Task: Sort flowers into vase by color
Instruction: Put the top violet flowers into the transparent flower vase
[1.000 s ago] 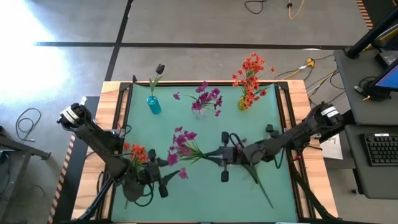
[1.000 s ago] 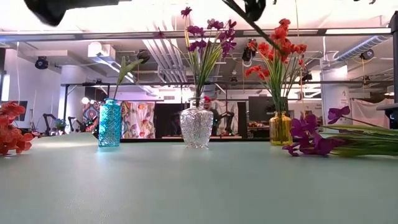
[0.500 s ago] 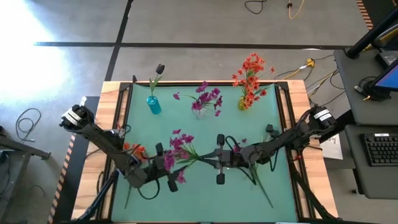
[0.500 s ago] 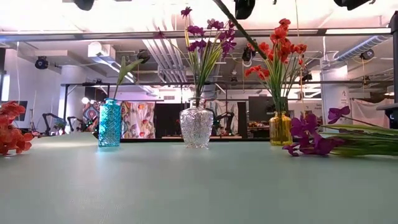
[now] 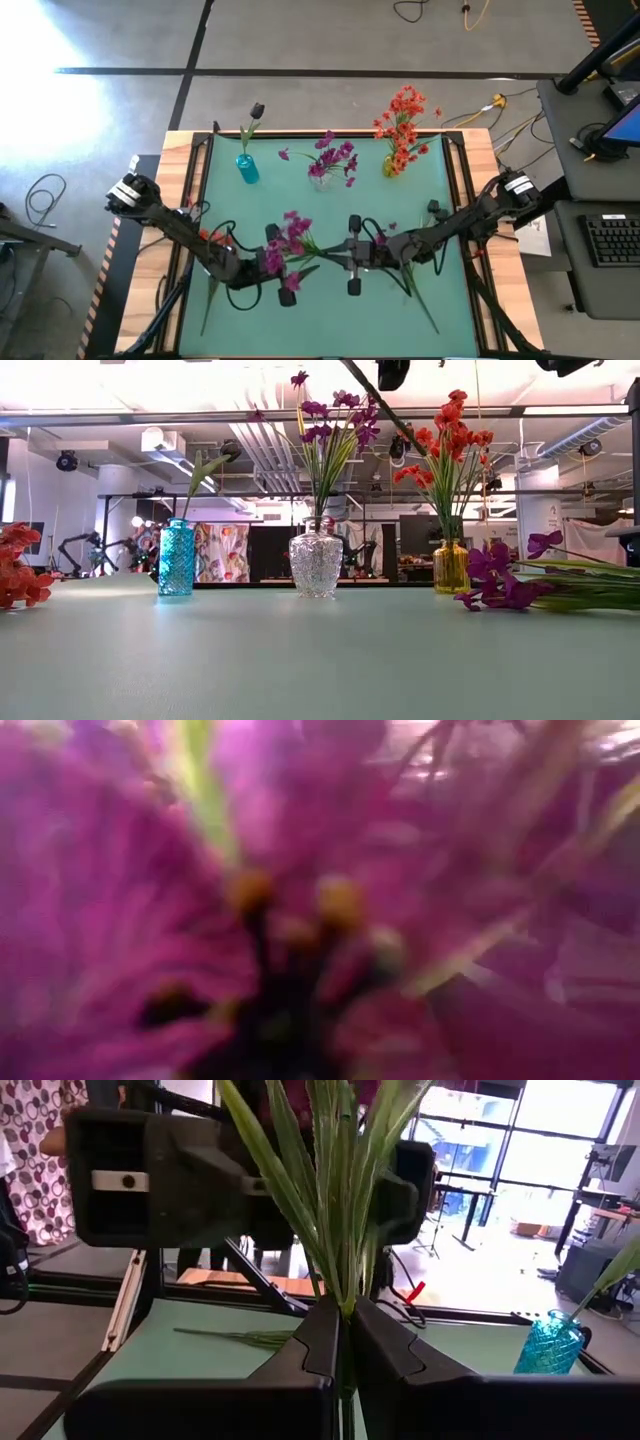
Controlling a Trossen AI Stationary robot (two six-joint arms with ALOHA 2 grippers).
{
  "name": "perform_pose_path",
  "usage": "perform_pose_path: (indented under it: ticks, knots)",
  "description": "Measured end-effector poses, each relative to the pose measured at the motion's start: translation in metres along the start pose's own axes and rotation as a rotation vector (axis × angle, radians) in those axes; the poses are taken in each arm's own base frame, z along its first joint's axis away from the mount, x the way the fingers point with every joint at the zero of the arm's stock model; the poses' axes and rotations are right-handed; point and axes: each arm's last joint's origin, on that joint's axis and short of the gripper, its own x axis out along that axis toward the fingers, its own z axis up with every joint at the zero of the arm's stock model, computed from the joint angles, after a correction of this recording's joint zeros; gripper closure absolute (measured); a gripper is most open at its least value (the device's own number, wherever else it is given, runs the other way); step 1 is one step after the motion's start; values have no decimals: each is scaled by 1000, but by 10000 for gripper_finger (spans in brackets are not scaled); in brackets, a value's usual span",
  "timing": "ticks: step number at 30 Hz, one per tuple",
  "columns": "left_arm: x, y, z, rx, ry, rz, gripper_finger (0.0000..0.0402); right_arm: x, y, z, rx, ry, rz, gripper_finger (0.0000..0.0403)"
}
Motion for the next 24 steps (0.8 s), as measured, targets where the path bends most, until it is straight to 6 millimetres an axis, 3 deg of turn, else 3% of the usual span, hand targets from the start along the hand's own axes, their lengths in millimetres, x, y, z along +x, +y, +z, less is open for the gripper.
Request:
perform_pose_path:
  ticks: [6, 18, 24]
  knots:
    - [3, 3, -1, 12, 5, 11, 192, 1, -2, 0, 1, 2, -6, 390]
    - [12, 13, -3, 34, 8, 43, 315, 1, -2, -1, 12, 2, -8, 388]
    - [12, 12, -4, 38, 11, 40, 387, 1, -3, -1, 62, 2, -12, 336]
